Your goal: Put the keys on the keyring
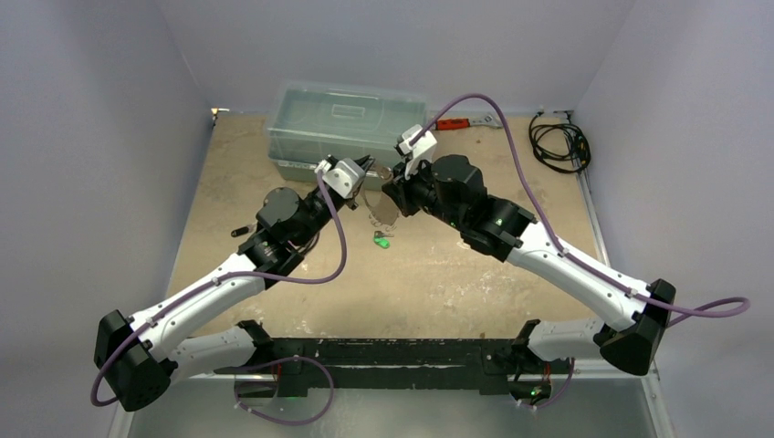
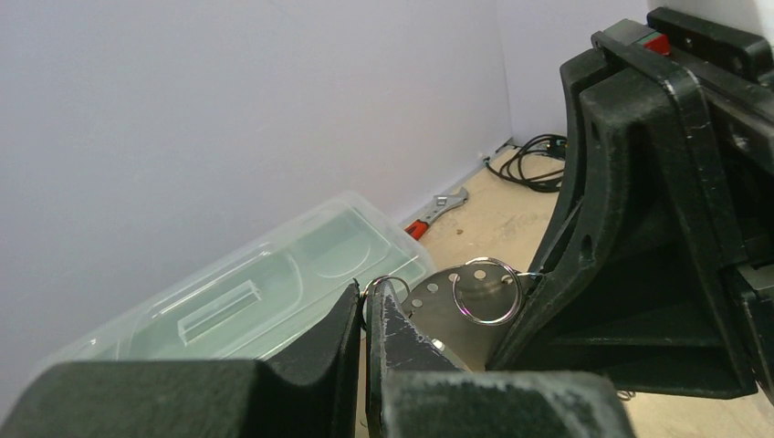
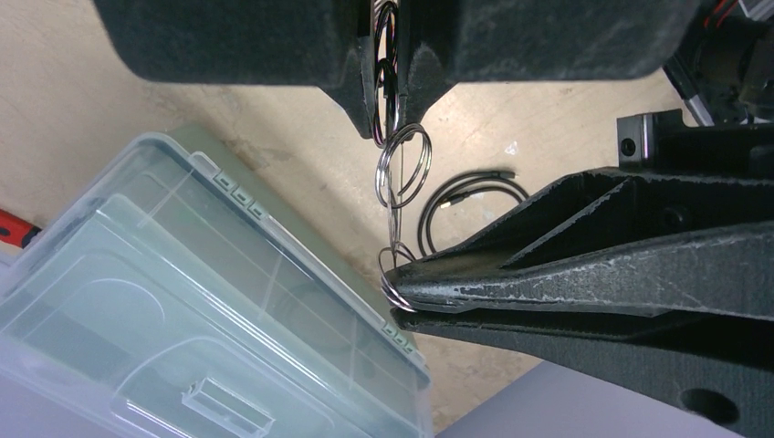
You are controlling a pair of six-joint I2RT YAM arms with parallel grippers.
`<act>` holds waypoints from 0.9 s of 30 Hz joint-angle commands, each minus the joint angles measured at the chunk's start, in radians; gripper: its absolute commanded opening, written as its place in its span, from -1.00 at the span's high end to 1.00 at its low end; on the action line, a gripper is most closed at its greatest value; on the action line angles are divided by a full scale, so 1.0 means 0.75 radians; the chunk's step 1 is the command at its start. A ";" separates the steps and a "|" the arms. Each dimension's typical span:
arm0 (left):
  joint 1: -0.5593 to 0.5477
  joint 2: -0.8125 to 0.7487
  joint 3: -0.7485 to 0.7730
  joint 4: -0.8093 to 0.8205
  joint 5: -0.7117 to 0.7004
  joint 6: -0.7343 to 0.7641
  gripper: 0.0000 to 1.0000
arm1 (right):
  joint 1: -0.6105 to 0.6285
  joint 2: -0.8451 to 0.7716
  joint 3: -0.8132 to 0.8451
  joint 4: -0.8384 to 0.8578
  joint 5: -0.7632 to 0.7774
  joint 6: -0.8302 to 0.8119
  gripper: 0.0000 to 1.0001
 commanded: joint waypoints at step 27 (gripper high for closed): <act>-0.068 -0.026 -0.215 0.426 -0.189 -0.180 1.00 | 0.093 -0.058 0.008 0.407 -0.249 0.247 0.06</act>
